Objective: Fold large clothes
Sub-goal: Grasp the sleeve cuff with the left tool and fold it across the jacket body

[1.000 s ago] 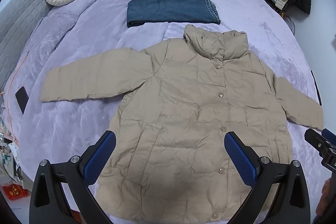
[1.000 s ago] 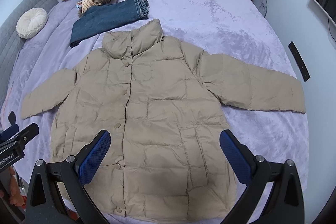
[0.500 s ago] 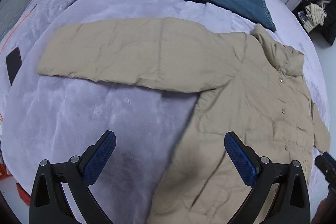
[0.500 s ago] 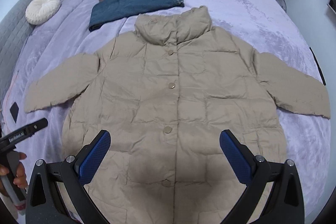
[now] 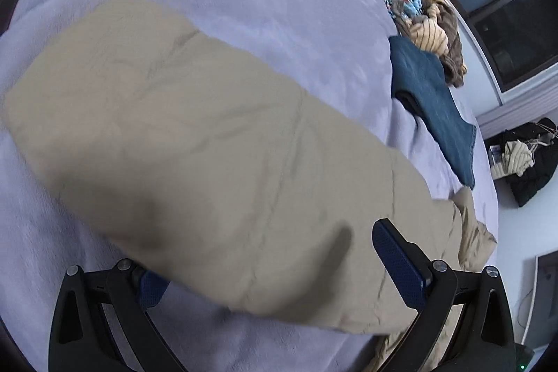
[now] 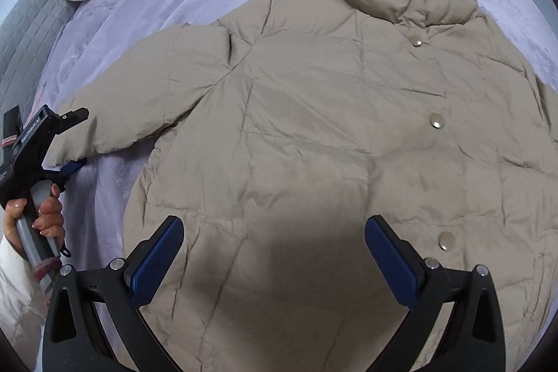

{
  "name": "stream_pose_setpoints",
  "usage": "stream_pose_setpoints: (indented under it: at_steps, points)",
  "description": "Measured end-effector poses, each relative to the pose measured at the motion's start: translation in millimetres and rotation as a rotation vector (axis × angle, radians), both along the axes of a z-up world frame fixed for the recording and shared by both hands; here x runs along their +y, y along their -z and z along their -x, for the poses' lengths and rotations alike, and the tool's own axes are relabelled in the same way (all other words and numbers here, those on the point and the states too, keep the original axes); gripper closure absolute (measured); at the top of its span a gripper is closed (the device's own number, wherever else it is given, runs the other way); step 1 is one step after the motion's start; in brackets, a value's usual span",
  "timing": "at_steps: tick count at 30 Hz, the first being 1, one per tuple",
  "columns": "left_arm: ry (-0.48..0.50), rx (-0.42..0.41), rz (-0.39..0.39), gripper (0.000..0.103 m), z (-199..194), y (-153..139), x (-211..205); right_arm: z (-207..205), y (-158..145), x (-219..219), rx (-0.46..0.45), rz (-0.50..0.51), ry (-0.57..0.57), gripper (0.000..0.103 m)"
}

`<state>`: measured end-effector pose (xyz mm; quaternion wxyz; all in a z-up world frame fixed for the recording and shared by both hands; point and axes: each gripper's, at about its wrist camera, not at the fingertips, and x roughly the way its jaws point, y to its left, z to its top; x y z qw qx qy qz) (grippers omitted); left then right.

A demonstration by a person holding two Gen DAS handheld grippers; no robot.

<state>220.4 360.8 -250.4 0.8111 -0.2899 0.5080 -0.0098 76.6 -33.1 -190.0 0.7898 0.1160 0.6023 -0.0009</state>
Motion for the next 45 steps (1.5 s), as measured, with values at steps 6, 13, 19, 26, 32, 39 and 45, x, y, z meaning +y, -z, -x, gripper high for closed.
stream_pose_setpoints:
  at_steps: [6, 13, 19, 26, 32, 39, 45]
  points:
    - [-0.049, 0.001, -0.152, 0.078, -38, 10, 20, -34, 0, 7, -0.068, -0.088, 0.011, 0.000]
    - [0.022, -0.162, -0.253, 0.093, -25, -48, 11, -87, 16, 19, -0.097, -0.272, 0.068, 0.096]
    - [0.163, -0.357, -0.301, 0.093, 4, -118, -24, -111, 52, 47, -0.098, -0.368, 0.018, 0.097]
    - [0.416, -0.544, -0.257, 0.093, 32, -184, -143, -107, 84, 53, -0.027, -0.412, 0.007, 0.097]
    - [0.660, -0.583, -0.216, 0.093, 52, -195, -285, -65, 39, -14, -0.085, -0.435, 0.030, 0.096]
    - [0.891, -0.425, -0.342, 0.093, 78, -106, -436, 21, 7, -168, -0.127, -0.247, 0.236, 0.097]
    - [0.968, -0.312, -0.539, 0.093, 91, -24, -478, 59, 20, -237, -0.100, -0.211, 0.335, 0.097]
